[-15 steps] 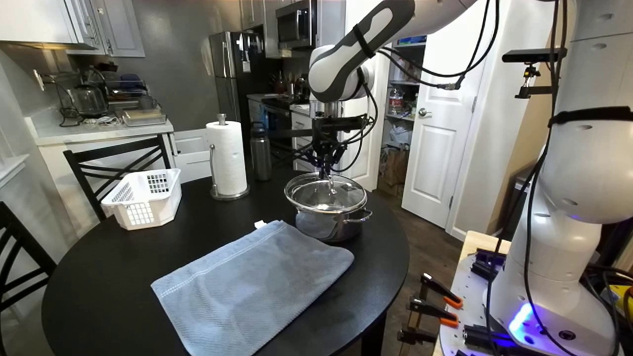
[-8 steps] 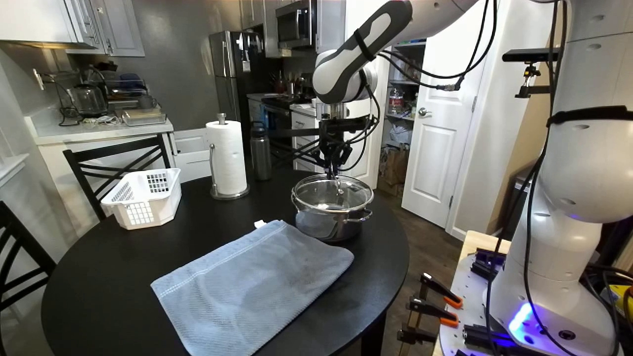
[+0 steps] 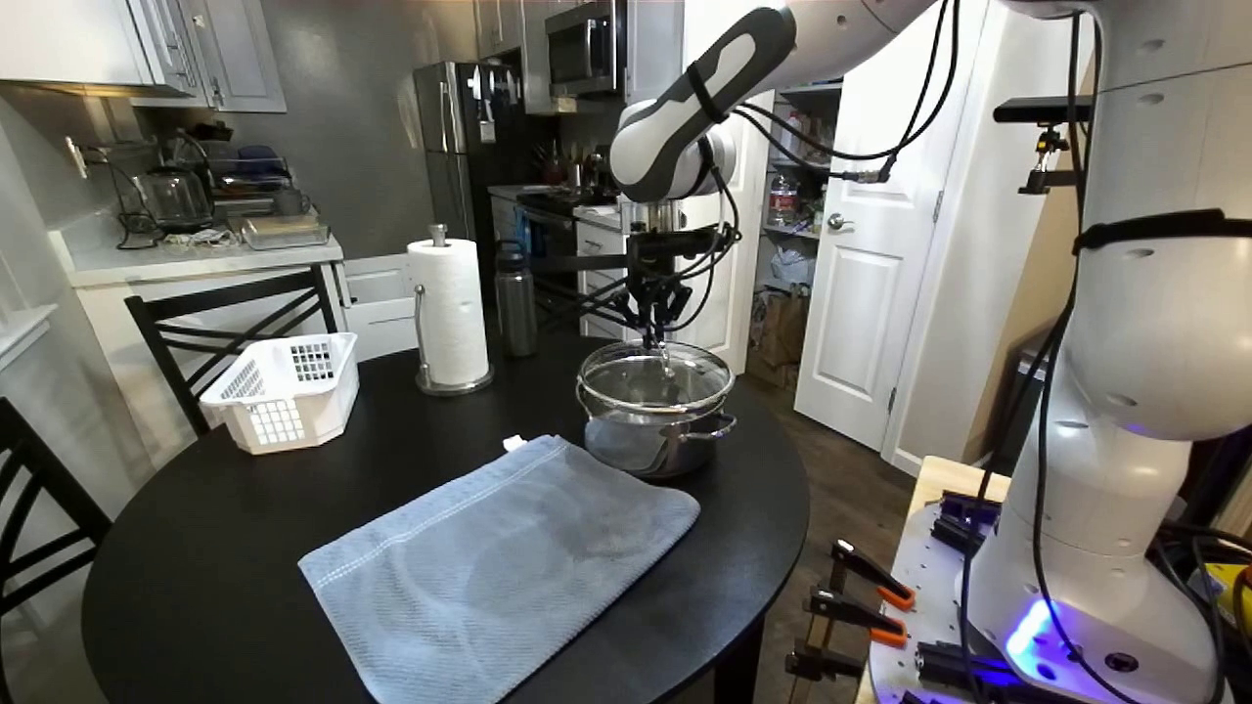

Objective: Pick up the clear silver lined lid and put it on the silver pot

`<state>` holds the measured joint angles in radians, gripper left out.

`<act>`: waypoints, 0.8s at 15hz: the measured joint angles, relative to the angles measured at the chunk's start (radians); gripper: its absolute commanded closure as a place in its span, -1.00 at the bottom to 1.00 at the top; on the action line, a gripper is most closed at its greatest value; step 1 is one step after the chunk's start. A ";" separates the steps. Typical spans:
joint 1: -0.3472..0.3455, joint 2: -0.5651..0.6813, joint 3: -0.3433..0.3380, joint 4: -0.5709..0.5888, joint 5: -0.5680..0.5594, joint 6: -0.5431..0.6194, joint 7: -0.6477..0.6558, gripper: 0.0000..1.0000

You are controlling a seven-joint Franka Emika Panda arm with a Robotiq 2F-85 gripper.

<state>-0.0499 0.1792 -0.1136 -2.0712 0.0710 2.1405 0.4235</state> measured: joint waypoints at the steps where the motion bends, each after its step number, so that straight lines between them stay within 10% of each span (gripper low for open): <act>1: 0.000 0.010 -0.002 0.014 0.000 -0.009 0.000 0.91; 12: 0.000 0.107 -0.005 0.080 0.023 -0.048 0.000 0.91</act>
<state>-0.0503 0.2866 -0.1187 -1.9914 0.0935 2.0920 0.4235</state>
